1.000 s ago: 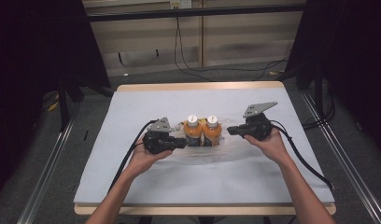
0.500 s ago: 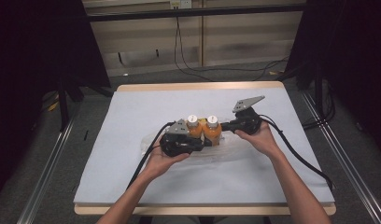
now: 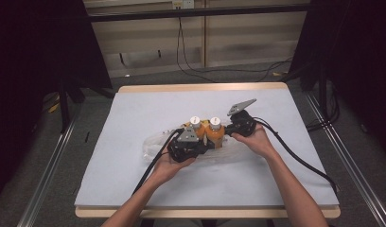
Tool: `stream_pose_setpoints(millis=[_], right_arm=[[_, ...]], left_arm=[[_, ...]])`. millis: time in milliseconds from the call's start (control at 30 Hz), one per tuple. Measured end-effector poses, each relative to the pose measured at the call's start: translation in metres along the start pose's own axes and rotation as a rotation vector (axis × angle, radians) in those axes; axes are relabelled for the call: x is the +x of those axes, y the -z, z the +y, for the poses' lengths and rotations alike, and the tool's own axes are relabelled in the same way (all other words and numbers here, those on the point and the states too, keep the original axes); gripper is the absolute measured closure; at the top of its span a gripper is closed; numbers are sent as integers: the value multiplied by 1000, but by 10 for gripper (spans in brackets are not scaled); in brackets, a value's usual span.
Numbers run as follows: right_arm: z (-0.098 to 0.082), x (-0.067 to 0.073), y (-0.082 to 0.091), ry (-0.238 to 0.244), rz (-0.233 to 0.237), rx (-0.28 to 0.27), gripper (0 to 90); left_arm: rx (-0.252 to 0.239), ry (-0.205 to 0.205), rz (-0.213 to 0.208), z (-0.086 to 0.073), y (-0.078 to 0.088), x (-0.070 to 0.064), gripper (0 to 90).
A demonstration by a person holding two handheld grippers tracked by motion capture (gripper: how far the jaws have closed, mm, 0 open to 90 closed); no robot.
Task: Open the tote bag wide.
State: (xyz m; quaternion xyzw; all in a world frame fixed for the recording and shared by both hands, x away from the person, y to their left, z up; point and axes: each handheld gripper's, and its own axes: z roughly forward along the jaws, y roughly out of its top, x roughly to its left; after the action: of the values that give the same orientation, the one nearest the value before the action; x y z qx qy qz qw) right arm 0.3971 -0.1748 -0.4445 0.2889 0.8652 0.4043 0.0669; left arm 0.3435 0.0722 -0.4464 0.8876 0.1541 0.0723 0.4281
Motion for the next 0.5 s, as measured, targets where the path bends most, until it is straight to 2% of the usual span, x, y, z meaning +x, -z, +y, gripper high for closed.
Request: stream_pose_setpoints(millis=[167, 267, 333, 367, 500], right_arm=[[-5, -2, -12, -10, 4, 32, 900], [-8, -2, -17, -9, 14, 45, 900], [-10, -2, -21, -6, 16, 60, 900], [-10, -2, -22, -14, 14, 72, 900], [-14, -4, -28, -24, 13, 92, 900]], left_arm=[[16, 10, -8, -5, -7, 1, 846], [49, -10, -3, -9, -14, -1, 846], [59, -17, -10, -11, -18, -1, 846], [56, -29, 0, -13, -19, -2, 846], [71, -43, -2, -14, -19, -2, 846]])
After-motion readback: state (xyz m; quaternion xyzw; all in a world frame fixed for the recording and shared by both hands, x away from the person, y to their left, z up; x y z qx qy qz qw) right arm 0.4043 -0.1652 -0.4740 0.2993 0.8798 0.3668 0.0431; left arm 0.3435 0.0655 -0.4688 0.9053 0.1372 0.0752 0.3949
